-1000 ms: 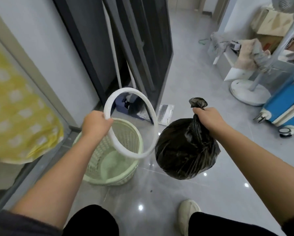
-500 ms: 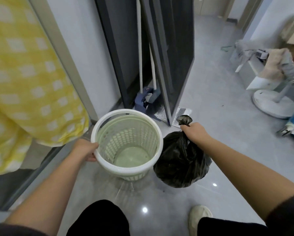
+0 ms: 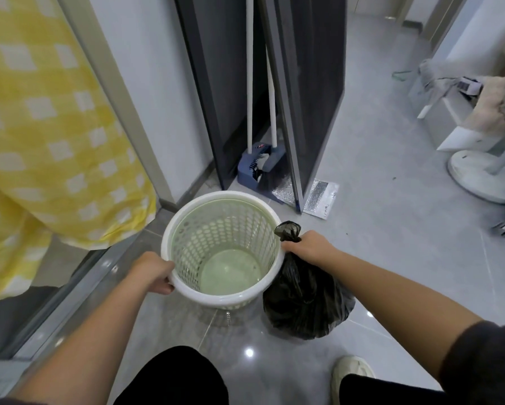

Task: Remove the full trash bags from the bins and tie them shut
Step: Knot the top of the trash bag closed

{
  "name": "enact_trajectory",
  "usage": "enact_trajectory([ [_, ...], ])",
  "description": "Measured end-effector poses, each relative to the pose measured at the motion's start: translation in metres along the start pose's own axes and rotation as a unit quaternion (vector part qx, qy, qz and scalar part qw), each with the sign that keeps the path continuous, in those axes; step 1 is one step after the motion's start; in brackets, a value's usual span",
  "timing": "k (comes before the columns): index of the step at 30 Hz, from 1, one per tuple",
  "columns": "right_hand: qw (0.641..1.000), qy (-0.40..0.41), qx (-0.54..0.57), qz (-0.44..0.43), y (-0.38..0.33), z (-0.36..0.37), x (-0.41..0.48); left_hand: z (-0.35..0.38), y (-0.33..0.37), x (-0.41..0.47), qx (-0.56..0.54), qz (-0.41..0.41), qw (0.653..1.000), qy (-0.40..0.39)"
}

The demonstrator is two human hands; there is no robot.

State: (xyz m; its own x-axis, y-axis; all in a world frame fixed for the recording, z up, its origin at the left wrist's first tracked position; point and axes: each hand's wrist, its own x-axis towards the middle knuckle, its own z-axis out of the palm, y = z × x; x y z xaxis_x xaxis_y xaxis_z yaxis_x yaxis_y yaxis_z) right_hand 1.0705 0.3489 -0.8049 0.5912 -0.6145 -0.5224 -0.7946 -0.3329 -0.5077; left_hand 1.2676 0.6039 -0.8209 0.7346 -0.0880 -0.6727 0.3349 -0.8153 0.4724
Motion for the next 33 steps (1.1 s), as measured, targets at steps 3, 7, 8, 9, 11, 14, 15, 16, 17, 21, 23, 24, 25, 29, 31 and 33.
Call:
enact_trajectory([
  [3, 1.000, -0.011, -0.014, -0.003, 0.002, 0.008, 0.005, 0.003, 0.000, 0.005, -0.041, -0.007, 0.999, -0.008],
  [7, 1.000, -0.007, -0.011, 0.000, 0.000, 0.014, 0.014, 0.002, 0.002, 0.012, -0.095, -0.005, 0.995, 0.008],
  [8, 1.000, -0.002, -0.004, 0.001, -0.003, 0.014, 0.016, 0.001, 0.003, 0.015, -0.097, -0.005, 0.995, 0.010],
  [9, 1.000, 0.003, 0.005, 0.004, -0.006, 0.015, 0.020, 0.000, 0.005, 0.019, -0.102, -0.007, 0.995, 0.014],
  [11, 1.000, 0.016, 0.025, 0.005, -0.014, 0.016, 0.026, -0.003, 0.008, 0.028, -0.120, -0.009, 0.992, 0.028],
  [14, 0.998, 0.027, 0.060, 0.010, -0.022, 0.025, 0.038, -0.007, 0.015, 0.040, -0.139, -0.013, 0.988, 0.058],
  [15, 0.997, 0.026, 0.074, 0.011, -0.023, 0.027, 0.040, -0.008, 0.017, 0.042, -0.138, -0.013, 0.988, 0.071],
  [16, 0.996, 0.026, 0.088, 0.013, -0.023, 0.028, 0.040, -0.009, 0.019, 0.043, -0.118, -0.005, 0.989, 0.090],
  [17, 0.994, 0.023, 0.104, 0.018, -0.020, 0.028, 0.041, -0.008, 0.021, 0.040, -0.071, 0.014, 0.990, 0.118],
  [21, 0.981, 0.029, 0.179, 0.064, 0.004, 0.014, 0.043, 0.008, 0.035, 0.008, 0.118, 0.257, 0.920, 0.273],
  [23, 0.969, 0.040, 0.232, 0.078, 0.019, 0.005, 0.044, 0.028, 0.047, -0.016, 0.110, 0.406, 0.871, 0.252],
  [24, 0.963, 0.041, 0.251, 0.084, 0.025, 0.001, 0.045, 0.040, 0.053, -0.028, 0.110, 0.458, 0.855, 0.218],
  [25, 0.959, 0.039, 0.266, 0.089, 0.032, -0.003, 0.044, 0.054, 0.058, -0.041, 0.122, 0.496, 0.841, 0.179],
  [29, 0.939, 0.027, 0.324, 0.108, 0.053, -0.013, 0.042, 0.117, 0.069, -0.077, 0.190, 0.556, 0.809, 0.024],
  [31, 0.930, 0.026, 0.351, 0.107, 0.062, -0.016, 0.041, 0.149, 0.072, -0.079, 0.264, 0.549, 0.792, -0.032],
  [33, 0.920, 0.032, 0.375, 0.111, 0.072, -0.017, 0.043, 0.177, 0.074, -0.074, 0.318, 0.538, 0.778, -0.069],
])
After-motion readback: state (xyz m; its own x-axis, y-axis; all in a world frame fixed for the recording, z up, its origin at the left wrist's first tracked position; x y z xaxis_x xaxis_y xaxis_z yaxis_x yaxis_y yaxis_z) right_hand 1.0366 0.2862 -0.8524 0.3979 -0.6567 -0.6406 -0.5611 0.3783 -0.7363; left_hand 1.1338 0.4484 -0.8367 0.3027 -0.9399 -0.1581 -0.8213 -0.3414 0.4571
